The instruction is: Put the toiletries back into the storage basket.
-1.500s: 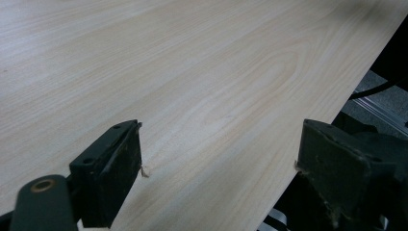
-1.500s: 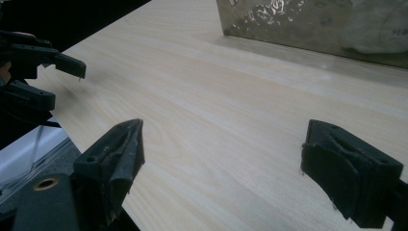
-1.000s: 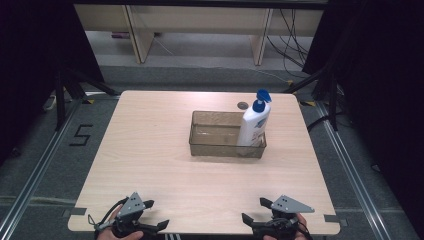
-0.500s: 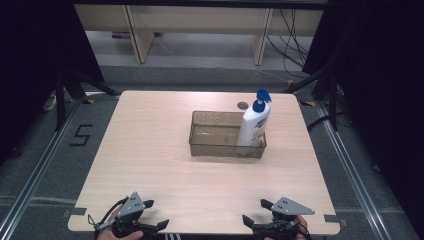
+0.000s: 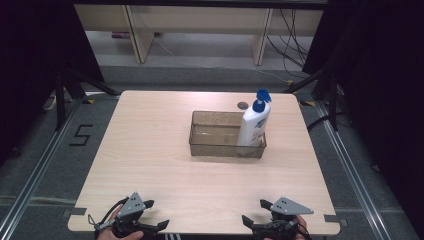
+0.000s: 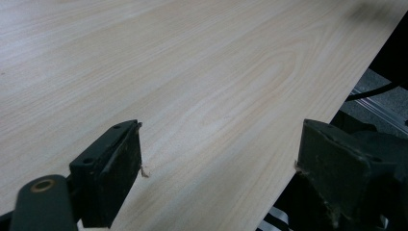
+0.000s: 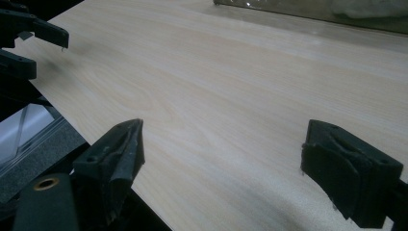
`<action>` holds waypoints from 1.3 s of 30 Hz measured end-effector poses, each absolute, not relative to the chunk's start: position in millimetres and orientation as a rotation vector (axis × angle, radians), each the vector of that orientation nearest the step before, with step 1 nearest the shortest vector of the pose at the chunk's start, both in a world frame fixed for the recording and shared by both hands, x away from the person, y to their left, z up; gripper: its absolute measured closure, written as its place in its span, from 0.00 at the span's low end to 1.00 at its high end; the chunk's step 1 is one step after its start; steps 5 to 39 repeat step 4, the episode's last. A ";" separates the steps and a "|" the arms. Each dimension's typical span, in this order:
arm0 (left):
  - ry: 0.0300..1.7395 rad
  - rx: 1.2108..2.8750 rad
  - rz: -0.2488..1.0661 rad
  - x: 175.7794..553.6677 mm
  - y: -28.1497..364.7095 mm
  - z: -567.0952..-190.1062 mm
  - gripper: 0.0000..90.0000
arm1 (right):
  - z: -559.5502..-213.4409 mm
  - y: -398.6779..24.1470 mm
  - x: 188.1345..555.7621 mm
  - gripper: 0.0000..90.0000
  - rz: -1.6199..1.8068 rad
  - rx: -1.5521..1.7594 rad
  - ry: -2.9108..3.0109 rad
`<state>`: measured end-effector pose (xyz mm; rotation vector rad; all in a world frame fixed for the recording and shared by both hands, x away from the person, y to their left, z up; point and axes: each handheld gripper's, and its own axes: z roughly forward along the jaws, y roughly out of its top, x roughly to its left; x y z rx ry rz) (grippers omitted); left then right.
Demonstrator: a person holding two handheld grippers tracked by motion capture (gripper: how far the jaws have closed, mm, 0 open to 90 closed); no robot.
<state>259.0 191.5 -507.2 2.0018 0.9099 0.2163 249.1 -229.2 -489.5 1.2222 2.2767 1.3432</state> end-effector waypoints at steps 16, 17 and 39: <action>0.908 2.009 0.220 259.2 191.9 -506.9 0.17 | -489.3 -229.5 249.0 0.17 1.359 1.228 2.279; 0.908 2.009 0.220 259.2 191.9 -506.9 0.17 | -489.3 -229.5 249.0 0.17 1.359 1.228 2.279; 0.908 2.009 0.220 259.2 191.9 -506.9 0.17 | -489.3 -229.5 249.0 0.17 1.359 1.228 2.279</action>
